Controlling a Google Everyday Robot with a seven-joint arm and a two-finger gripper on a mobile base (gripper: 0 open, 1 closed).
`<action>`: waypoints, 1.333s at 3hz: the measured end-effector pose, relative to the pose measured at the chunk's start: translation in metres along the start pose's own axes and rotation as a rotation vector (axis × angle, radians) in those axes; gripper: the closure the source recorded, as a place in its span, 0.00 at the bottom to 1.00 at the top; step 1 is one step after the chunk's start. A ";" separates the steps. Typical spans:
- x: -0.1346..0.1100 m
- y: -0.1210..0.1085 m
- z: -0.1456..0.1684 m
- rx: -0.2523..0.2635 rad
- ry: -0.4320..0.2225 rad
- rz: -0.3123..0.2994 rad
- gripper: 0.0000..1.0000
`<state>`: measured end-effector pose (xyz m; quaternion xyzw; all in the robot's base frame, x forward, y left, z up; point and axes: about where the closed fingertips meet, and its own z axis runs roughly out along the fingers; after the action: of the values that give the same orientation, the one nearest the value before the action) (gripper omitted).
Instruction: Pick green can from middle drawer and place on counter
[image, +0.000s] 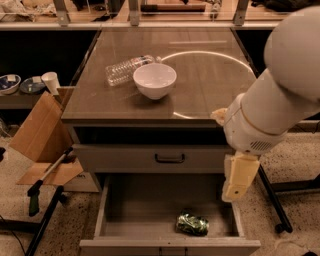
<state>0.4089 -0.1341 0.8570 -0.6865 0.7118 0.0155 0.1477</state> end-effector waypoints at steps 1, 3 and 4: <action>0.000 0.010 0.039 -0.040 -0.003 -0.037 0.00; 0.009 0.002 0.112 -0.140 -0.023 0.055 0.00; 0.011 0.008 0.140 -0.147 -0.046 0.057 0.00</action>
Offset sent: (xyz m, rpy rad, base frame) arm 0.0271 0.0190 -0.1314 0.0435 0.1923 -0.0276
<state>0.4272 -0.1132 0.7187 -0.6743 0.7244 0.0879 0.1129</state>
